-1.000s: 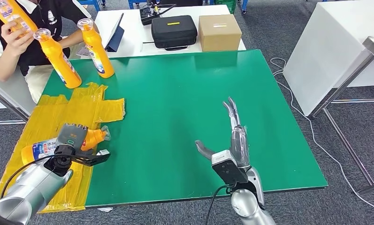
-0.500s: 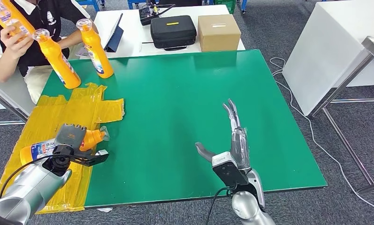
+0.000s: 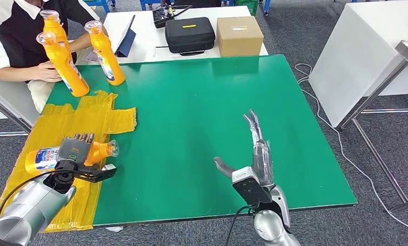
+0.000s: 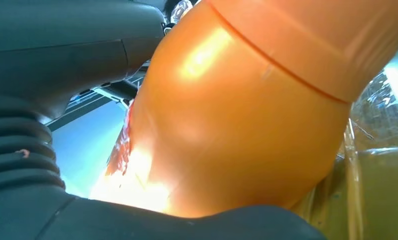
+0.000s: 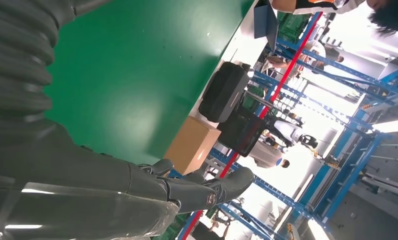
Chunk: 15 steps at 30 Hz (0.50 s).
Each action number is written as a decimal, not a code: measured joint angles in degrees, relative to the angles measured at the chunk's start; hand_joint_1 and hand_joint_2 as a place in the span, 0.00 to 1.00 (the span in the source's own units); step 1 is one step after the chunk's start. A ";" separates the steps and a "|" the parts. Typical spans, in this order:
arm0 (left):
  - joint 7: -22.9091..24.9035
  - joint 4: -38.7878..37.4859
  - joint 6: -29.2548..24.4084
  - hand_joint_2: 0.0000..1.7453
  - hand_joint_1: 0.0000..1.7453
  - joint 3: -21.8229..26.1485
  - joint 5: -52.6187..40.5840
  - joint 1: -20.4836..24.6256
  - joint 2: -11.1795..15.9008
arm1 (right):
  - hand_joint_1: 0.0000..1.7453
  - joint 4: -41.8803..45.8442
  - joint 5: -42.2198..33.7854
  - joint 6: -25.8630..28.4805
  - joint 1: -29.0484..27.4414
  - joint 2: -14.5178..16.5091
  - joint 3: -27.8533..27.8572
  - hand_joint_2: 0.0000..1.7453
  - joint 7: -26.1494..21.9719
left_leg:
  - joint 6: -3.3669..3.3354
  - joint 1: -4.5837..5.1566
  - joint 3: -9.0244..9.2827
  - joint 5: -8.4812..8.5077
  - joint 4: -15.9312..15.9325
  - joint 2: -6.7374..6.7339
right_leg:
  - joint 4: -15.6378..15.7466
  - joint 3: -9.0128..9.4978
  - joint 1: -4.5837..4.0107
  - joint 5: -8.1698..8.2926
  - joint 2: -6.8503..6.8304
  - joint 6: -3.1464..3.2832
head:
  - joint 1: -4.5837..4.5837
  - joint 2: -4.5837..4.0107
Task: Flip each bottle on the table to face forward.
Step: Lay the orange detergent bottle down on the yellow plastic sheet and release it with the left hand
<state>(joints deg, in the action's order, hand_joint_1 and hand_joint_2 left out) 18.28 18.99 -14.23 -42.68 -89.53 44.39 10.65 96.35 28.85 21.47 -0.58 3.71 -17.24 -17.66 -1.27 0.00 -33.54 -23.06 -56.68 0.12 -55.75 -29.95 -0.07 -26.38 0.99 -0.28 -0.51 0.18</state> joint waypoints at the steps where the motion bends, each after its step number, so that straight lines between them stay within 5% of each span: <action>1: -0.05 0.00 0.02 1.00 0.00 0.16 0.00 -0.02 0.01 | 0.00 0.00 0.04 -0.05 0.00 0.01 0.02 1.00 0.00 | 0.00 0.00 0.01 0.00 0.00 0.00 | 0.00 0.01 0.00 0.00 0.00 0.00 | 0.00 0.00; 15: -2.31 0.00 -0.66 1.00 0.00 4.17 0.81 -0.46 -0.01 | 0.00 0.00 0.66 -0.18 0.04 0.61 0.42 1.00 0.00 | 0.00 0.02 0.02 0.00 -0.01 0.00 | 0.01 -0.01 0.03 0.00 0.00 0.00 | 0.01 0.00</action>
<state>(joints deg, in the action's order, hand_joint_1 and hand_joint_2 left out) 15.97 18.99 -14.89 -38.51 -88.72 43.93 10.64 96.35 29.51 21.29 -0.54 4.32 -16.82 -17.66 -1.27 0.02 -33.52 -23.06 -56.70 0.12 -55.75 -29.96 -0.04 -26.38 0.99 -0.28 -0.50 0.17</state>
